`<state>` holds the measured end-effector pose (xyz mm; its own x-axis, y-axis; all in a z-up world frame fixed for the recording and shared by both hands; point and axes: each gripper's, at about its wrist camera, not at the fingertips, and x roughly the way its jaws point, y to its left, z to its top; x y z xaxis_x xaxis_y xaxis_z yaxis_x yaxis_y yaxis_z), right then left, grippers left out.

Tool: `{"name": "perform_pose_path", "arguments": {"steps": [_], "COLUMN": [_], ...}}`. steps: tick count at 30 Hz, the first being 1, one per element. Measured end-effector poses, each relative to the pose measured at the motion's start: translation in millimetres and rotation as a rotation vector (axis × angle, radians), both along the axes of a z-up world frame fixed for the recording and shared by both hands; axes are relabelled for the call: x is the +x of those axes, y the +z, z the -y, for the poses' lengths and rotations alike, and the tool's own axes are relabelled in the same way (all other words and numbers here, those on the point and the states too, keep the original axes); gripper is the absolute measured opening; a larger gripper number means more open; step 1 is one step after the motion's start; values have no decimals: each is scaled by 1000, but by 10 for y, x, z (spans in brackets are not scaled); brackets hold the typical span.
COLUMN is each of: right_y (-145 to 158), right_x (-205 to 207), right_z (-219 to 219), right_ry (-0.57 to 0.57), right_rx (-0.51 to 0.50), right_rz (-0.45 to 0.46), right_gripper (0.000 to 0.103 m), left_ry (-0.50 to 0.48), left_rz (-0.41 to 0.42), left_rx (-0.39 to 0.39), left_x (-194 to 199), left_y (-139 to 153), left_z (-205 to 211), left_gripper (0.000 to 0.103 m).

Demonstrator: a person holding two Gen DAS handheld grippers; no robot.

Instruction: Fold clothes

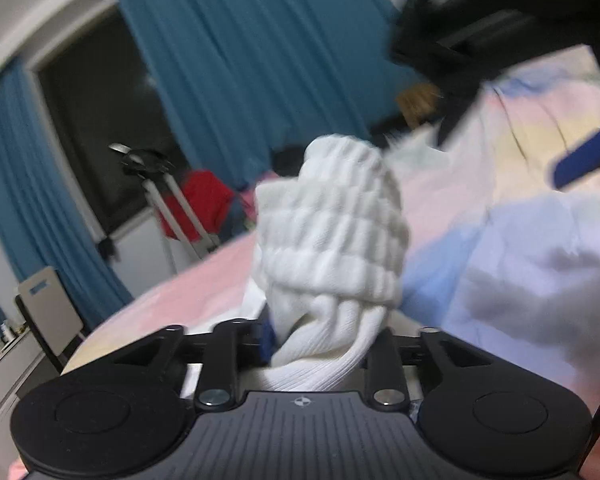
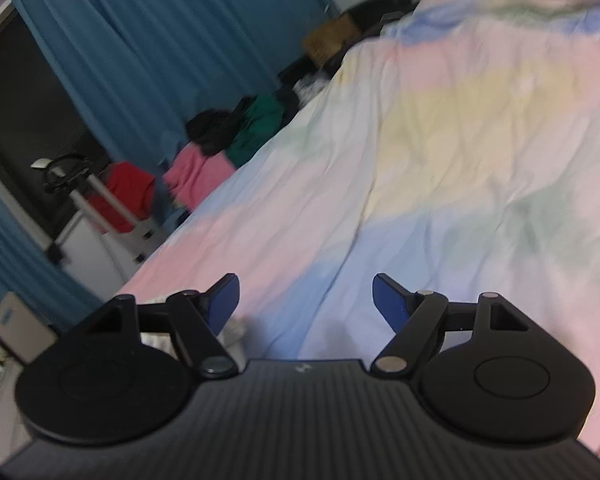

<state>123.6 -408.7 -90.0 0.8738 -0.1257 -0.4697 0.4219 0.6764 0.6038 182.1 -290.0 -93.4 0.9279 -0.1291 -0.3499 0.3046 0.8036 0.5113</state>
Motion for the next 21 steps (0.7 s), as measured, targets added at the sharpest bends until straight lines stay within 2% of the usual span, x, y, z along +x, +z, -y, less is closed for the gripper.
{"name": "perform_pose_path", "arguments": {"steps": [1,2,3,4,5,7,11,13,17,19,21], "right_y": [-12,-23,-25,-23,-17,-18,-113,-154,-159,-177,-173], "right_x": [24,48,67,84,92,107,94,81,43,3,-44], "right_z": [-16,-31,-57,-84,-112,-144,-105,-70,-127,-131,-131], "right_ry": [24,49,75,102,127,167,181,165,165,163,163], "right_rx": [22,44,55,62,69,88,242,301,329,370,389], "right_rz": [13,25,36,46,56,70,77,62,48,44,53], "right_gripper": [76,76,76,76,77,77,77,81,82,82,83], "left_ry": [-20,-36,-53,-69,-85,-76,-31,23,140,190,207], "left_rz": [-34,-59,-83,-107,-131,-176,-158,-155,-129,-125,-172], "left_rx": [22,21,20,19,18,14,69,76,0,-66,-184], "left_x": [35,42,49,56,63,84,56,198,117,38,90], "left_y": [19,58,96,135,174,204,291,280,327,326,409], "left_z": [-10,-106,-203,-300,-397,-886,-1325,-1727,-2090,-2276,-2452], "left_gripper": [47,58,75,83,87,87,87,87,86,86,81]}}
